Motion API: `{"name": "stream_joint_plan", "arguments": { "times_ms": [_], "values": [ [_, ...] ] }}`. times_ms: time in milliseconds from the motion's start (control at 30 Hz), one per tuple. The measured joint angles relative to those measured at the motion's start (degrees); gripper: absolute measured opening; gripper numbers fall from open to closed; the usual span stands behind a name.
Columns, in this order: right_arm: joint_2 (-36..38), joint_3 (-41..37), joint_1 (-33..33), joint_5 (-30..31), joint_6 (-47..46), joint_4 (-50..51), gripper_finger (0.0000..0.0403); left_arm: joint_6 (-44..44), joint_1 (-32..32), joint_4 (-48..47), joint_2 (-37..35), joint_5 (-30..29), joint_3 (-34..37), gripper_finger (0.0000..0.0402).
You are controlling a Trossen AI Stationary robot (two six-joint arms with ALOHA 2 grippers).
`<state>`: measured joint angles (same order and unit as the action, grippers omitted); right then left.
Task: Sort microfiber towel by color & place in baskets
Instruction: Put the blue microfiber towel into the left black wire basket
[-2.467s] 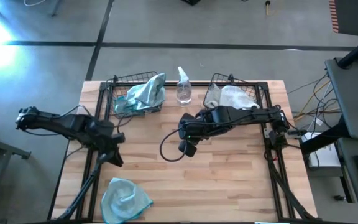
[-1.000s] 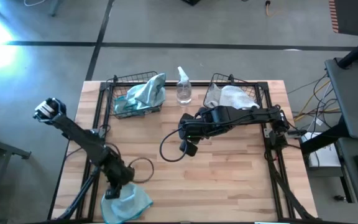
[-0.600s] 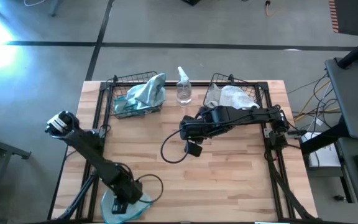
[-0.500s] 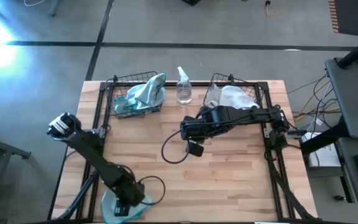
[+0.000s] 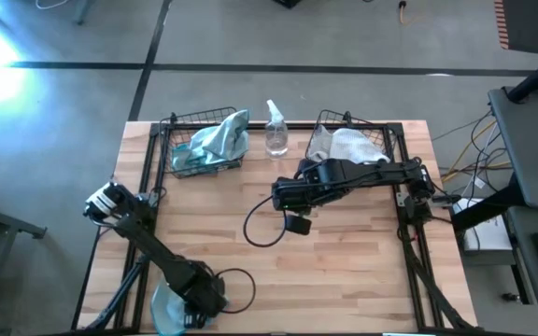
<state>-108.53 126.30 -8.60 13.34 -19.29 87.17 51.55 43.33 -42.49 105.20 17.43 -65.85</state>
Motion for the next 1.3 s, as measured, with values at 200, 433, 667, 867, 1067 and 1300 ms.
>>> {"name": "stream_joint_plan", "arguments": {
  "times_ms": [200, 433, 667, 867, 1067, 1300],
  "values": [
    [0.00, 0.00, 0.00, 0.02, 1.34, 1.18, 0.0066, 0.27, 0.00, -0.54, 1.87, -1.42, 0.26, 0.0113],
    [0.00, 0.00, 0.00, 0.04, 3.09, 1.36, 0.0066, 1.30, 0.00, -1.13, 3.59, -2.33, -0.01, 0.0113],
    [0.00, 0.00, 0.00, 0.17, 4.16, 1.36, 0.0066, 5.21, 0.00, -1.38, 3.28, -3.01, 0.06, 0.0091],
    [0.00, 0.00, 0.00, 0.20, 5.36, 1.35, 0.0066, 5.89, -0.02, -3.45, 3.51, -3.67, -1.74, 0.0035],
    [0.00, 0.00, 0.00, 0.21, 6.53, 1.30, 0.0066, 6.01, -0.11, -5.91, 3.72, -4.96, -4.71, 0.0005],
    [0.00, 0.00, 0.02, 0.22, 8.46, 1.30, 0.0066, 5.97, -0.41, -12.41, 3.70, -6.48, -10.67, 0.0001]
  ]
}}
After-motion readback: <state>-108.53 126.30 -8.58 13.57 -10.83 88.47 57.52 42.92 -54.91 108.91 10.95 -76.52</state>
